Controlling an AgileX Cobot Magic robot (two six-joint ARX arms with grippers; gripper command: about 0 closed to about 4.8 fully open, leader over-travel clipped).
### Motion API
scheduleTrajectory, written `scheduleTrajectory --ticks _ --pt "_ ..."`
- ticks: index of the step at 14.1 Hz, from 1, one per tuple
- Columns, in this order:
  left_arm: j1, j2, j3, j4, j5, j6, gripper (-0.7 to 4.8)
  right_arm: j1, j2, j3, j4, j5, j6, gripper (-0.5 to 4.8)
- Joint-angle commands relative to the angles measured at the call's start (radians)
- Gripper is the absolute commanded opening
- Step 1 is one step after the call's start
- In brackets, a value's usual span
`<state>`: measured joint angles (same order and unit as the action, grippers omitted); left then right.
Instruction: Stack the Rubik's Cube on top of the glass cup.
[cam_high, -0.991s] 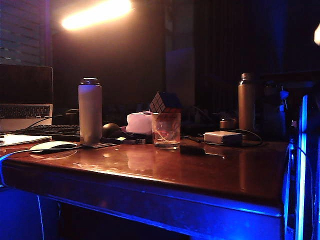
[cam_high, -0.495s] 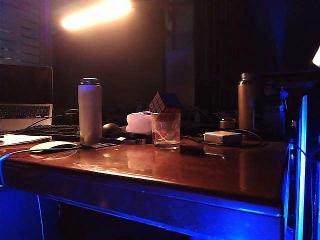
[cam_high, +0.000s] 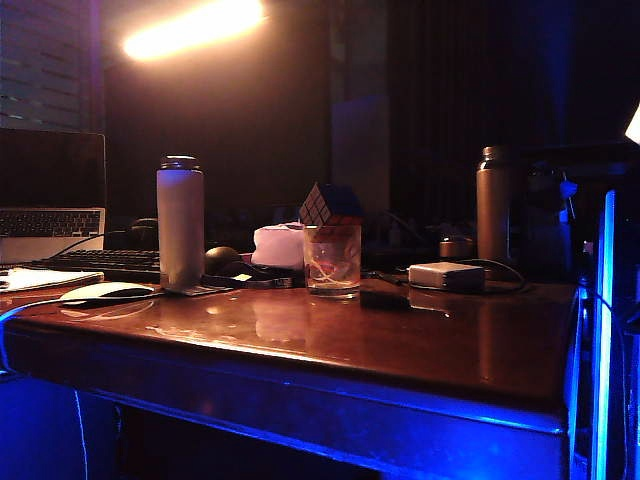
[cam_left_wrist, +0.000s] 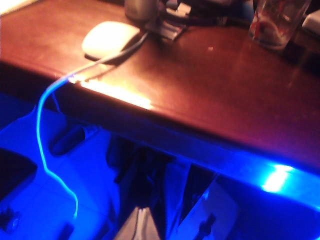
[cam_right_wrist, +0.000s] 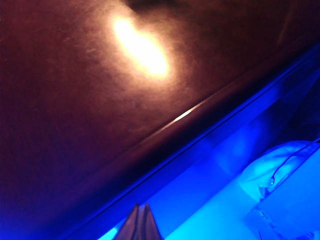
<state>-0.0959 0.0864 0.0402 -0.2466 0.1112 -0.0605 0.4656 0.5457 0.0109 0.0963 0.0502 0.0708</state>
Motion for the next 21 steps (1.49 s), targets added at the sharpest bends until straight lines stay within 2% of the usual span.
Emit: scheduleTrajectory --ticks 1,6,11,13,18,21 --pt "0.002 -0.086 -0.007 0.019 -0.002 0.001 -0.03 0.001 -0.008 -0.002 0.013 0.0 0.005 -0.01" --pt "0.002 -0.086 -0.015 0.023 -0.002 0.001 -0.02 -0.018 -0.261 -0.005 -0.048 -0.008 0.005 -0.01" --pt "0.001 -0.086 -0.034 0.081 -0.002 0.001 -0.02 -0.266 -0.533 -0.005 -0.048 0.003 0.005 -0.01" --pt "0.001 -0.086 -0.034 0.08 -0.002 0.001 -0.02 -0.306 -0.543 -0.004 -0.011 0.003 0.005 -0.01" --pt "0.001 -0.086 -0.034 0.08 -0.002 0.001 -0.02 -0.333 -0.543 -0.004 -0.018 0.0 0.005 -0.01" --pt "0.001 -0.086 -0.034 0.08 -0.002 0.001 -0.03 -0.394 -0.543 -0.004 -0.018 0.0 0.005 -0.01"
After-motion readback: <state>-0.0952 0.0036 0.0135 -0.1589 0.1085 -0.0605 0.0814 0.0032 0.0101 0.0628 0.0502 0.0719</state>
